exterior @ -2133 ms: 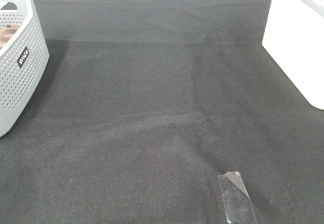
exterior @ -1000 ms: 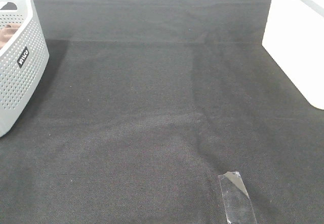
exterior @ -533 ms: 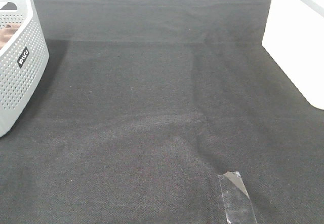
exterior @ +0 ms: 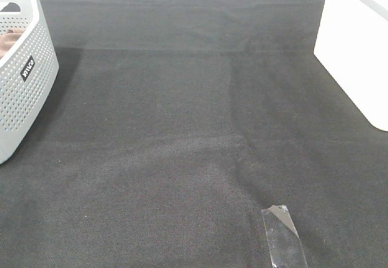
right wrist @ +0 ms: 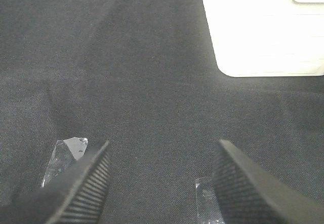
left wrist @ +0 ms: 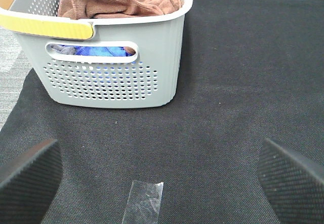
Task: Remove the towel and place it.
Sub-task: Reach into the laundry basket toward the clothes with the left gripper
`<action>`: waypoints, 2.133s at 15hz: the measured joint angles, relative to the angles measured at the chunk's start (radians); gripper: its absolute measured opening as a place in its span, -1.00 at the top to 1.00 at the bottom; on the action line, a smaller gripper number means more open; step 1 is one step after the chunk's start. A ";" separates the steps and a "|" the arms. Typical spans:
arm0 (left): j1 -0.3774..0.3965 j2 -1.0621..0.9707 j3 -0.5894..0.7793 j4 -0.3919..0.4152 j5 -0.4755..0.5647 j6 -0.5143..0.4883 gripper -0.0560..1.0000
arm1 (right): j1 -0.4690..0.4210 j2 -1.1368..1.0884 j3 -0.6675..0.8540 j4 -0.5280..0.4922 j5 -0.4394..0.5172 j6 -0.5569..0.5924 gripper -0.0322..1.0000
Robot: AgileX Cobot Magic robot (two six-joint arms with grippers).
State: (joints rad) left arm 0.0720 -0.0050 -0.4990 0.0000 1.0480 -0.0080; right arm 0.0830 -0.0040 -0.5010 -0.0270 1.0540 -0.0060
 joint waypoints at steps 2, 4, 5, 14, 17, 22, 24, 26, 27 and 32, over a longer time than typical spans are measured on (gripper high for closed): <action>0.000 0.000 0.000 0.000 0.000 0.000 -0.99 | 0.000 0.000 0.000 0.000 0.000 0.000 -0.17; 0.000 0.000 0.000 0.000 0.000 0.000 -0.99 | 0.000 0.000 0.000 0.000 0.000 0.000 -0.17; 0.000 0.000 0.000 0.000 0.000 0.000 -0.99 | 0.000 0.000 0.000 0.000 0.000 0.000 -0.17; 0.000 0.000 0.000 -0.008 0.000 0.000 -0.99 | 0.000 0.000 0.000 0.000 0.000 0.000 -0.17; 0.000 0.002 0.000 -0.008 0.000 0.014 -0.99 | 0.000 0.000 0.000 0.000 0.000 0.000 -0.17; 0.000 0.315 -0.177 -0.008 -0.001 0.344 -0.99 | 0.000 0.000 0.000 0.000 0.000 0.000 -0.17; 0.000 0.499 -0.289 -0.008 -0.005 0.526 -0.99 | 0.000 0.000 0.000 0.000 0.000 0.000 -0.17; 0.000 0.715 -0.432 -0.007 0.002 0.729 -0.98 | 0.000 0.000 0.000 0.000 0.000 0.000 -0.17; 0.000 0.715 -0.432 -0.007 0.002 0.729 -0.98 | 0.000 0.000 0.000 0.000 0.000 0.000 -0.17; 0.000 1.157 -0.780 0.129 0.091 0.936 -0.95 | 0.000 0.000 0.000 0.001 0.000 0.000 -0.17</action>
State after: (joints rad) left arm 0.0720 1.1520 -1.2790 0.1290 1.1390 0.9280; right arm 0.0830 -0.0040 -0.5010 -0.0260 1.0540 -0.0060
